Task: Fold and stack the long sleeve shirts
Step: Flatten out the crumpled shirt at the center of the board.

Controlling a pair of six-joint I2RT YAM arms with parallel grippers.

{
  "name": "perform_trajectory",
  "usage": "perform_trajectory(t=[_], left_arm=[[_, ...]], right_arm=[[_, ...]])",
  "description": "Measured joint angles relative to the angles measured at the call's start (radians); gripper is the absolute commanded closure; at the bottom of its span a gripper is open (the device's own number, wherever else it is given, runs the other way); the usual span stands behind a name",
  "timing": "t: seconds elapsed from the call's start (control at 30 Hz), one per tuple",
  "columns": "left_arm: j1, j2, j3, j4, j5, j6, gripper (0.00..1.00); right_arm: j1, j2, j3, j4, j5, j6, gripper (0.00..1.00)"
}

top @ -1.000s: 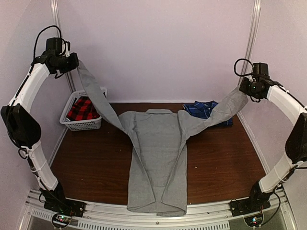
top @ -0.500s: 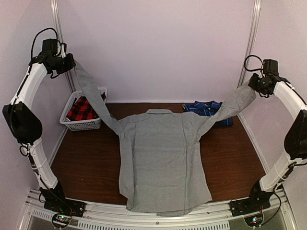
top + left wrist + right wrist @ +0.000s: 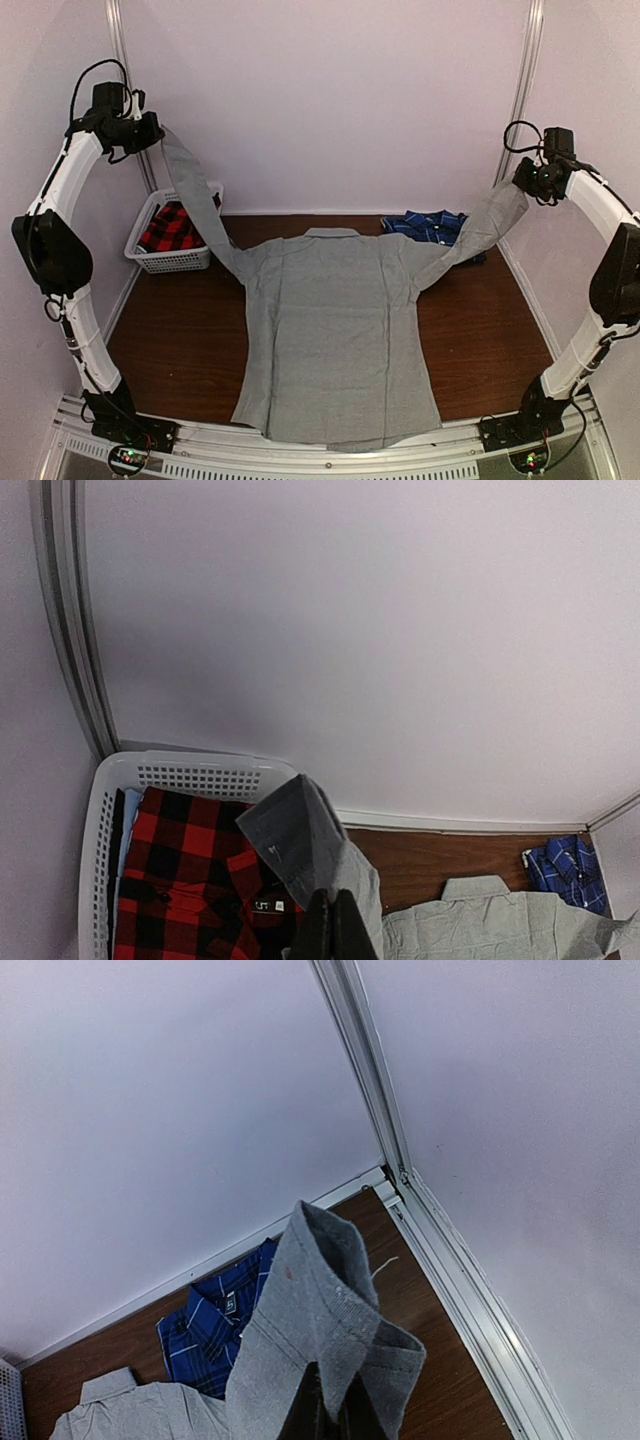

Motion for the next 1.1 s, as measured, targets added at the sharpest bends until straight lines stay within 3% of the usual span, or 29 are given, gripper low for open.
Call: perform_trajectory(t=[0.23,0.83,0.93,1.1], left_arm=[[-0.016,0.009,0.03,-0.001,0.023,0.0,1.0],[-0.024,0.022,0.072,0.007,0.076,-0.014,1.0],[-0.058,0.011,0.003,0.026,0.084,-0.008,1.0],[-0.205,-0.093,-0.371,0.112,0.078,-0.002,1.0]], right_arm=[[0.0,-0.001,0.0,-0.002,-0.012,0.0,0.92],[0.044,-0.051,-0.106,0.0,-0.026,-0.001,0.89],[0.087,-0.065,-0.143,0.009,-0.009,-0.003,0.85],[0.159,-0.114,-0.27,0.04,0.012,-0.007,0.82]])
